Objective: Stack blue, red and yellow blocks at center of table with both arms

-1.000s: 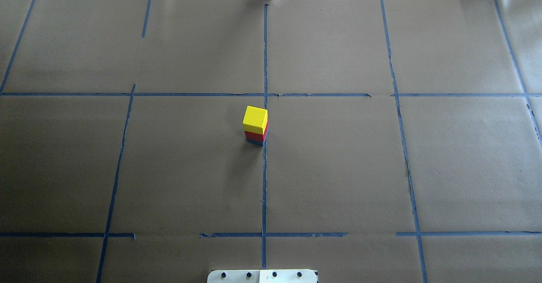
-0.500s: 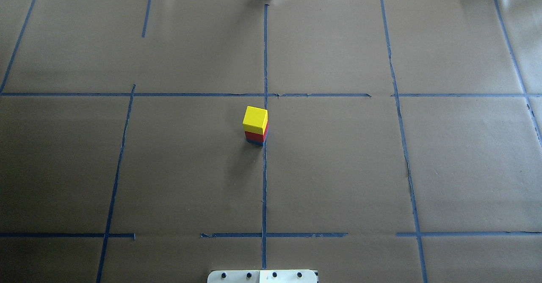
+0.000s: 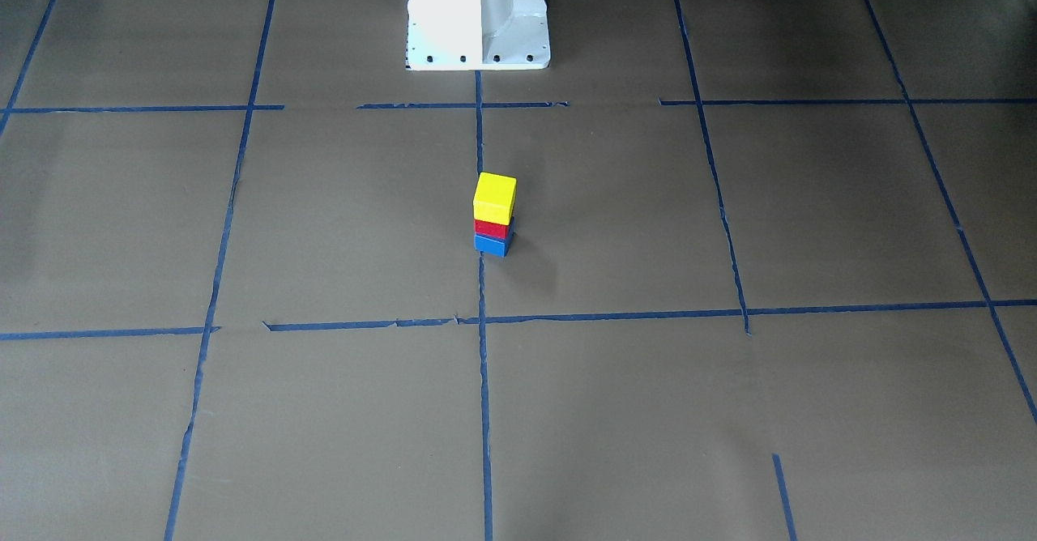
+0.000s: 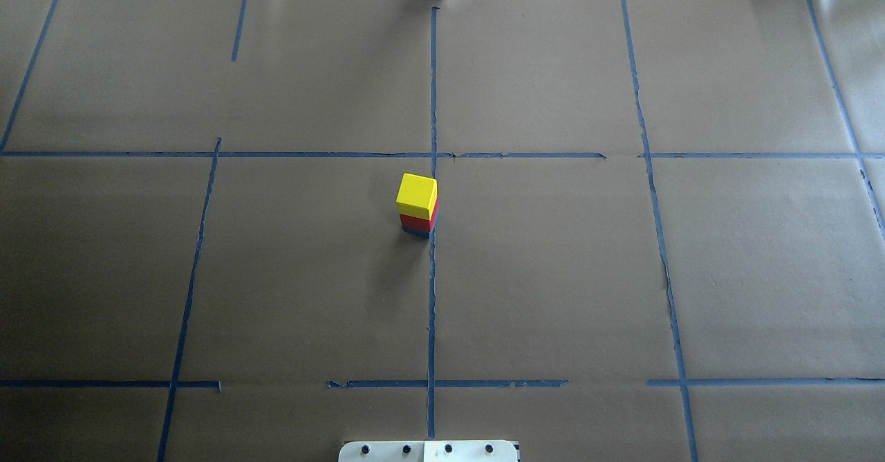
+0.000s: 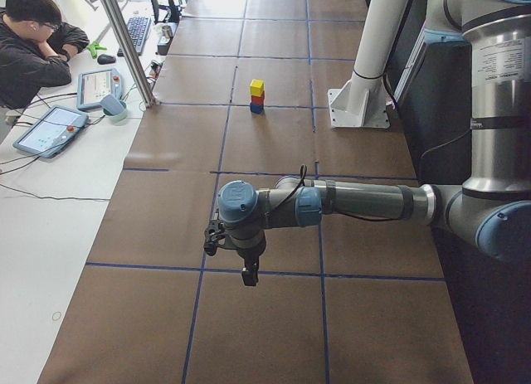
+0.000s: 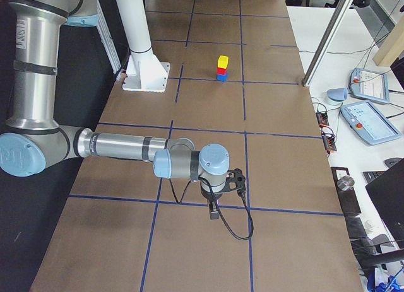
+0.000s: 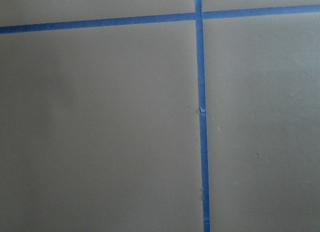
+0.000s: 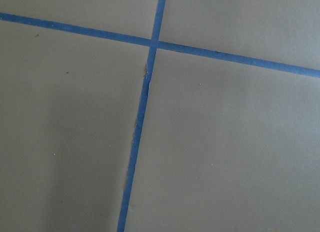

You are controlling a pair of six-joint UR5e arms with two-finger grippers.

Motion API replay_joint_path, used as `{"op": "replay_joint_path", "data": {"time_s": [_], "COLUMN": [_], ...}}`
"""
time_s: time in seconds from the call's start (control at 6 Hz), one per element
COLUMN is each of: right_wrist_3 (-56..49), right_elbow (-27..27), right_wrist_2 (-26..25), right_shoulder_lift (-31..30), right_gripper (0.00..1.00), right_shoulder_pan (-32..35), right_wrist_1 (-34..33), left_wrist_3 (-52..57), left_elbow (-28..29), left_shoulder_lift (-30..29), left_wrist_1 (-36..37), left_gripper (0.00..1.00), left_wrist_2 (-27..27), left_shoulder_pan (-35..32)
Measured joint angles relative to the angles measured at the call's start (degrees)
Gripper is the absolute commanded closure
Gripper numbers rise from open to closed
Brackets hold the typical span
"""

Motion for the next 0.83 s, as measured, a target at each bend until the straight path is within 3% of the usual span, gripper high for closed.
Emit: {"op": "replay_joint_path", "data": {"time_s": [0.83], "right_wrist_3": [-0.07], "right_elbow": [-0.08], "right_wrist_2": [0.02], "right_shoulder_lift": [-0.24], "right_gripper": [0.00], "right_shoulder_pan": [0.00], "right_wrist_1": [-0.06], "left_wrist_3": [0.16], "left_elbow": [-0.30], "left_shoulder_lift": [0.32], "left_wrist_1": [0.14], "left_gripper": [0.00], "left_wrist_2": [0.43], "left_shoulder_pan": [0.07]}}
